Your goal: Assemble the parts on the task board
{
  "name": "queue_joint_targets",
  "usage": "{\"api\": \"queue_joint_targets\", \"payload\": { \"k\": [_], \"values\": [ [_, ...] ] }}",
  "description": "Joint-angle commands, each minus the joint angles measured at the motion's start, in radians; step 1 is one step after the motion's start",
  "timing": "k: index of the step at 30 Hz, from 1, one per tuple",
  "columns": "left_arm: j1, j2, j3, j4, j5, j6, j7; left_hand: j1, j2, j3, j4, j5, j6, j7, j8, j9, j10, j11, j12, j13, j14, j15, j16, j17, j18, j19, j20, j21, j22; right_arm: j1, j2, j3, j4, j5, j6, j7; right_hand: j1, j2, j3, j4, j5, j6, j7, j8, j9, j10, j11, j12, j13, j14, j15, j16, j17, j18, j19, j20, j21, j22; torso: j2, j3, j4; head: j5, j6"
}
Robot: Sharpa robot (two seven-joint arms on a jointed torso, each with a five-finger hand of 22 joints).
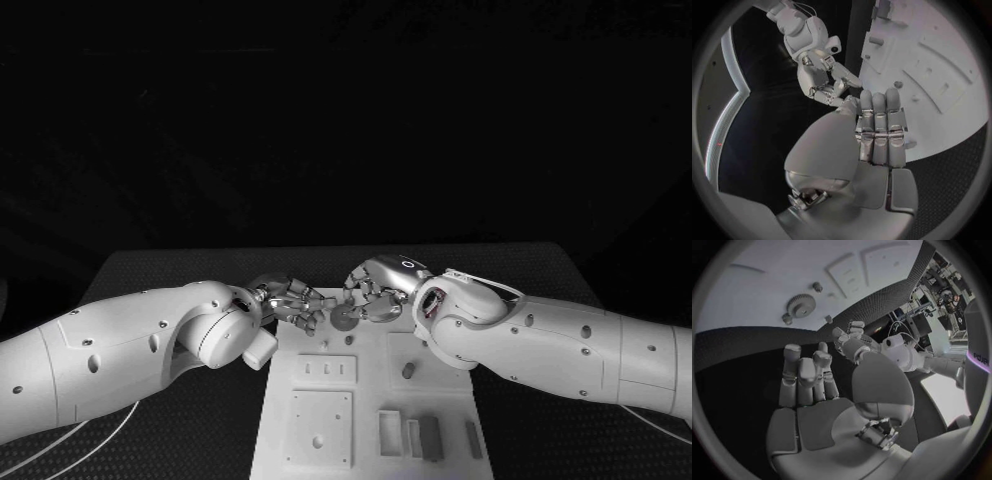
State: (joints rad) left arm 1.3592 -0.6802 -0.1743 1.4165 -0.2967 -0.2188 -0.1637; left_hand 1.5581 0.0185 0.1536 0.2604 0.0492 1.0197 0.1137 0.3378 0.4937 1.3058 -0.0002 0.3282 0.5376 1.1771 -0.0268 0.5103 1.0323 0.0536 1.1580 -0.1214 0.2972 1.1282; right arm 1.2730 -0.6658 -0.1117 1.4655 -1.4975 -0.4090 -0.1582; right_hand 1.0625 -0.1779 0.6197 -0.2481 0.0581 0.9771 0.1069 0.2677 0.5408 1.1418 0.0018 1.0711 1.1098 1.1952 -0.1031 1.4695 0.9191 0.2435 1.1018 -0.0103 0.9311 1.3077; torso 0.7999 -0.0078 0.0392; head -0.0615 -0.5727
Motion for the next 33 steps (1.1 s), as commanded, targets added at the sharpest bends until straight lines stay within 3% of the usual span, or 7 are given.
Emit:
{"api": "queue_joint_targets", "payload": {
  "k": [1, 10, 19, 22, 27, 30, 33],
  "values": [
    [0.0, 0.001, 0.001, 0.001, 0.004, 0.019, 0.001, -0.001, 0.006, 0.018, -0.016, 0.004, 0.044, -0.031, 0.025, 0.064, 0.006, -0.001, 0.003, 0.001, 0.006, 0.0, 0.003, 0.001, 0.013, 0.003, -0.001, 0.001, 0.001, -0.001, -0.005, 0.0, 0.001, 0.005, 0.0, -0.004, -0.001, -0.005, 0.0, 0.004, -0.001, 0.002, 0.007, -0.004, -0.001, -0.003, 0.0, -0.007, -0.002, -0.004, 0.001, -0.007, -0.001, 0.018, -0.004, 0.002, -0.006, 0.011, 0.001, 0.0005, 0.0005, 0.0, 0.0],
    [0.0, -0.001, 0.001, -0.011, -0.03, 0.119, -0.059, -0.004, 0.012, 0.016, -0.016, 0.003, 0.044, -0.031, 0.026, 0.067, 0.006, -0.002, 0.005, 0.002, 0.006, 0.0, 0.005, 0.002, 0.012, 0.002, -0.001, 0.001, 0.003, -0.003, -0.031, 0.001, -0.01, 0.013, -0.002, -0.001, 0.001, -0.009, 0.003, 0.008, -0.001, -0.005, 0.009, -0.008, -0.002, -0.009, 0.002, -0.01, -0.003, -0.007, 0.003, -0.009, -0.001, 0.018, -0.007, 0.003, -0.008, 0.011, 0.0, 0.0007, -0.0011, 0.0, -0.002],
    [0.001, -0.002, 0.001, -0.022, -0.113, 0.28, -0.14, -0.043, 0.09, -0.022, -0.013, 0.0, 0.027, -0.027, 0.031, 0.098, -0.01, 0.001, 0.012, 0.012, -0.011, 0.0, 0.018, 0.015, 0.012, -0.011, -0.002, -0.001, 0.022, -0.003, -0.057, 0.009, -0.019, 0.077, -0.012, 0.022, 0.009, 0.0, 0.009, 0.01, -0.001, -0.006, 0.011, -0.008, -0.001, -0.011, 0.004, -0.012, -0.004, -0.01, 0.004, -0.009, 0.0, 0.018, -0.008, 0.003, -0.009, 0.011, 0.0, 0.0016, -0.0001, -0.001, -0.007],
    [0.001, 0.0, 0.001, -0.023, -0.151, 0.329, -0.177, -0.064, 0.128, -0.05, -0.026, 0.001, 0.02, -0.028, 0.039, 0.124, -0.017, -0.001, 0.03, 0.026, -0.018, -0.002, 0.038, 0.027, 0.013, -0.015, -0.004, 0.005, 0.043, -0.002, -0.058, 0.015, -0.03, 0.093, -0.009, 0.028, 0.015, 0.005, 0.01, 0.006, -0.001, -0.008, 0.012, -0.009, -0.001, -0.012, 0.005, -0.012, -0.005, -0.01, 0.005, -0.009, 0.0, 0.018, -0.01, 0.004, -0.009, 0.012, 0.001, 0.0021, -0.0002, 0.001, -0.011],
    [0.001, 0.007, 0.001, -0.02, -0.193, 0.334, -0.223, -0.077, 0.123, -0.035, -0.033, 0.001, 0.031, -0.037, 0.051, 0.15, -0.008, -0.011, 0.058, 0.043, -0.011, -0.01, 0.065, 0.037, 0.016, -0.005, -0.011, 0.017, 0.064, -0.002, -0.059, 0.023, -0.038, 0.105, -0.009, 0.033, 0.02, 0.012, 0.01, 0.0, -0.001, -0.008, 0.013, -0.009, 0.0, -0.012, 0.006, -0.011, -0.005, -0.012, 0.006, -0.01, 0.0, 0.018, -0.011, 0.004, -0.009, 0.013, 0.0, 0.0022, 0.0005, 0.0, -0.018],
    [0.001, 0.009, 0.001, -0.011, -0.222, 0.302, -0.248, -0.099, 0.11, 0.004, -0.05, 0.008, 0.042, -0.047, 0.058, 0.176, -0.006, -0.021, 0.09, 0.061, -0.005, -0.02, 0.098, 0.045, 0.017, 0.004, -0.02, 0.032, 0.091, -0.002, -0.061, 0.027, -0.041, 0.115, -0.009, 0.035, 0.022, 0.015, 0.009, -0.004, -0.002, -0.009, 0.013, -0.009, 0.001, -0.013, 0.006, -0.011, -0.005, -0.012, 0.007, -0.01, 0.0, 0.018, -0.012, 0.005, -0.01, 0.013, 0.001, 0.0016, 0.0001, -0.002, -0.023],
    [0.001, 0.013, 0.001, -0.003, -0.257, 0.28, -0.269, -0.158, 0.094, 0.051, -0.084, 0.057, 0.063, -0.059, 0.071, 0.216, 0.002, -0.035, 0.14, 0.087, 0.005, -0.033, 0.148, 0.053, 0.017, 0.02, -0.032, 0.057, 0.13, -0.001, -0.064, 0.03, -0.042, 0.116, -0.007, 0.037, 0.024, 0.018, 0.008, -0.009, -0.002, -0.009, 0.013, -0.009, 0.001, -0.013, 0.006, -0.011, -0.006, -0.013, 0.007, -0.01, 0.001, 0.018, -0.013, 0.005, -0.01, 0.014, 0.001, 0.0004, 0.0, -0.003, -0.026]
  ]
}}
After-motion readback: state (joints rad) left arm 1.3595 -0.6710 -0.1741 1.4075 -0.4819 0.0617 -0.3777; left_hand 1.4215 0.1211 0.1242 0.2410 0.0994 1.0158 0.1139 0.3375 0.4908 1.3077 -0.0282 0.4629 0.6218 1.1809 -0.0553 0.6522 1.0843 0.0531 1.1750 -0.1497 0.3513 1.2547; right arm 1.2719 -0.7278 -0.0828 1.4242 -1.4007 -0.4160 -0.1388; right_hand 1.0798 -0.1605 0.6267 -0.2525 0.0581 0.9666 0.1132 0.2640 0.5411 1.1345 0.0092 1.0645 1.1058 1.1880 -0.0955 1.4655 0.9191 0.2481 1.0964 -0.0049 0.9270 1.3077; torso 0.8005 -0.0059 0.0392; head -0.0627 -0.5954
